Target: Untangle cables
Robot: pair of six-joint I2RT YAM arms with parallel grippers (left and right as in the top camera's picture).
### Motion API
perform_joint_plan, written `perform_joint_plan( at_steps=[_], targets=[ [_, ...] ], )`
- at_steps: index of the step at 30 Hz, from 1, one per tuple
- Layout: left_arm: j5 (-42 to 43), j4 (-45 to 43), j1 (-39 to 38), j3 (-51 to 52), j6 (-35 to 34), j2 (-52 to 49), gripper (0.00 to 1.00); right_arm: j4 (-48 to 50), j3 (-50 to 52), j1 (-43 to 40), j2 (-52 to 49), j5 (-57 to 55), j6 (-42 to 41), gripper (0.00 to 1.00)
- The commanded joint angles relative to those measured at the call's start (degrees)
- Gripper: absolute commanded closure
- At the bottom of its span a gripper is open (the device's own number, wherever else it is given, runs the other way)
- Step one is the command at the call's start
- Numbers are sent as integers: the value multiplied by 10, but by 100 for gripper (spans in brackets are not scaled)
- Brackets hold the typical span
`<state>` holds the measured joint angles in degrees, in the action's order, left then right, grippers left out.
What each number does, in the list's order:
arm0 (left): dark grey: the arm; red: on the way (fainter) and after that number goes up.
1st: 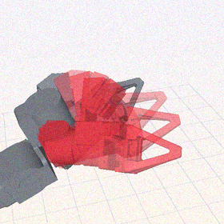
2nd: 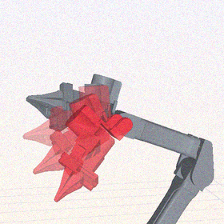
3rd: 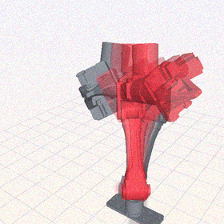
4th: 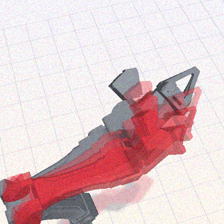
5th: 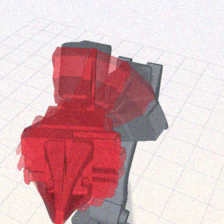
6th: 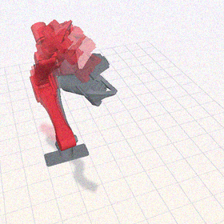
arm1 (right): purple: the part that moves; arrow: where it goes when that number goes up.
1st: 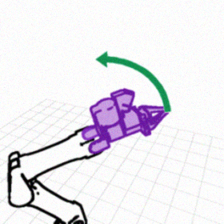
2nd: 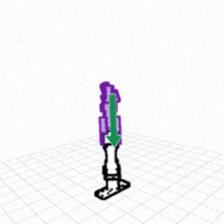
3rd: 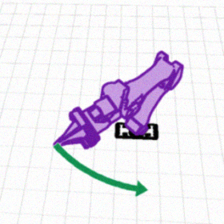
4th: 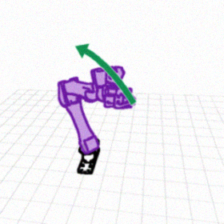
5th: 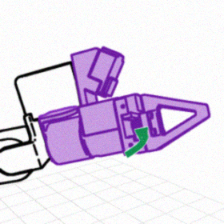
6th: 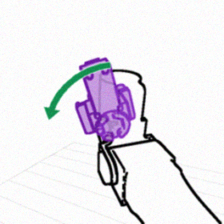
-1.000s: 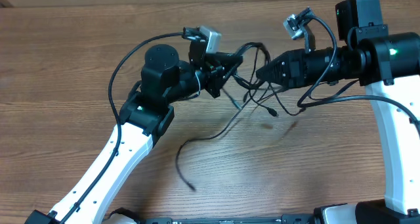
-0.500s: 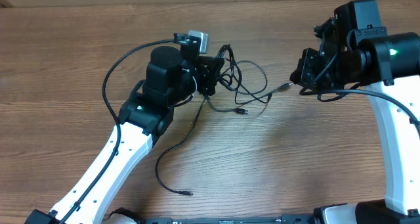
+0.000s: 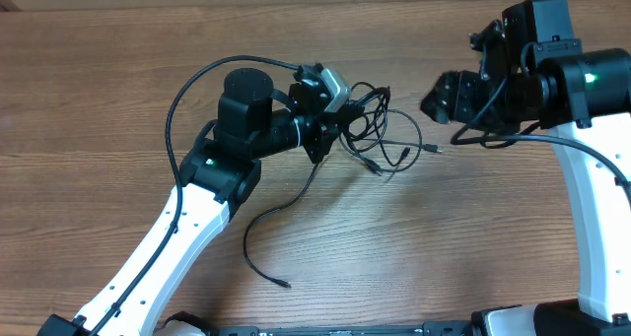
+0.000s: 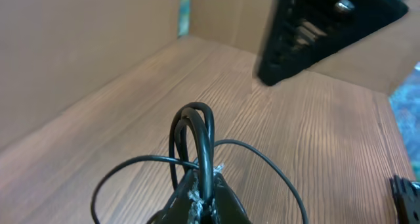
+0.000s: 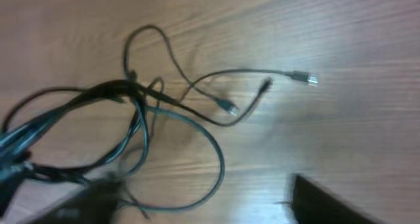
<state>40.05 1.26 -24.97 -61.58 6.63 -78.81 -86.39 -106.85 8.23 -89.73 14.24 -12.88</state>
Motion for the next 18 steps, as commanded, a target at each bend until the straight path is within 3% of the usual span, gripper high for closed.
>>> perform_joint_plan(
  at_steps=[1, 9, 18],
  targets=[
    [42, -23, -2, -5, 36, 7, 96, 17, -11, -1, 10, 16, 7, 3],
    [43, -108, -17, -5, -30, 7, 96, 16, 2, 0, 0, 20, 10, 4],
    [44, -134, -17, -5, -40, 7, 96, 17, 30, 2, 0, 46, 13, 8]
  ],
)
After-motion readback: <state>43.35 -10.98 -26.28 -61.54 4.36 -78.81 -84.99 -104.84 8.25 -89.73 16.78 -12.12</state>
